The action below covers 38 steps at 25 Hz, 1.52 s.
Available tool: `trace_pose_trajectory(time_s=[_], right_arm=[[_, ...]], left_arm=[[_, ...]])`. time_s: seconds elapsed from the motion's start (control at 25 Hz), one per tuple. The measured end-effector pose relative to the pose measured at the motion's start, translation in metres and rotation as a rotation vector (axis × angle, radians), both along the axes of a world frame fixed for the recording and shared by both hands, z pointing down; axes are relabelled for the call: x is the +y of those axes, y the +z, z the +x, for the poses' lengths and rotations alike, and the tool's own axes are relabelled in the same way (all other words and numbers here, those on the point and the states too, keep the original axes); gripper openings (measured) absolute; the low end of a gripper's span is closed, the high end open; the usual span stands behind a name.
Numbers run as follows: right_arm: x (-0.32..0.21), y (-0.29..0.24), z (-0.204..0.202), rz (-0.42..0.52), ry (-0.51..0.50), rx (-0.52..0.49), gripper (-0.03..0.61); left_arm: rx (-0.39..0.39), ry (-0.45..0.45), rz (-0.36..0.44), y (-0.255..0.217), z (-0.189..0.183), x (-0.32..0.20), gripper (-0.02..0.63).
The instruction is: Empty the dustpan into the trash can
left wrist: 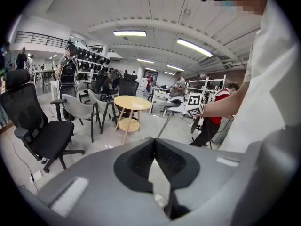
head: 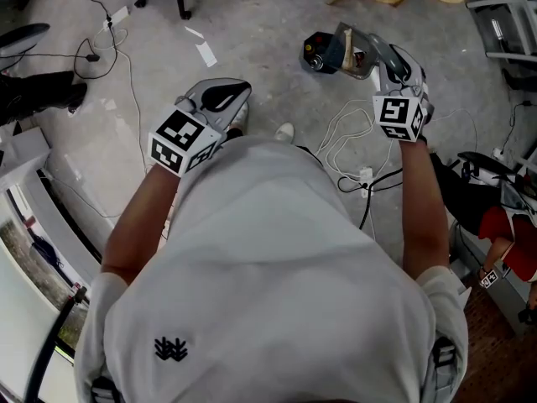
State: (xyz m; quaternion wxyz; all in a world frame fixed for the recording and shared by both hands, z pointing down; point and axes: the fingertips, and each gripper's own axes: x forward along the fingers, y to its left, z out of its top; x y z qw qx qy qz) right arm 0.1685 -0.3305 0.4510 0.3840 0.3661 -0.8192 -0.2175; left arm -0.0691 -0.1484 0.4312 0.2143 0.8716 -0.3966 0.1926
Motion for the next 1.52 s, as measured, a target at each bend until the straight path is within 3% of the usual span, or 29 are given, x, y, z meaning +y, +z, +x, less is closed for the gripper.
trace_pose_trajectory(time_s=[0.6, 1.52], right_arm=[[0.059, 0.025, -0.043, 0.063, -0.202, 0.191, 0.064], [0.084, 0.037, -0.102, 0.118, -0.340, 0.436, 0.067]], left_arm=[[0.033, -0.011, -0.007, 0.008, -0.009, 0.010, 0.055], [0.085, 0.042, -0.035, 0.021, -0.052, 0.010, 0.055]])
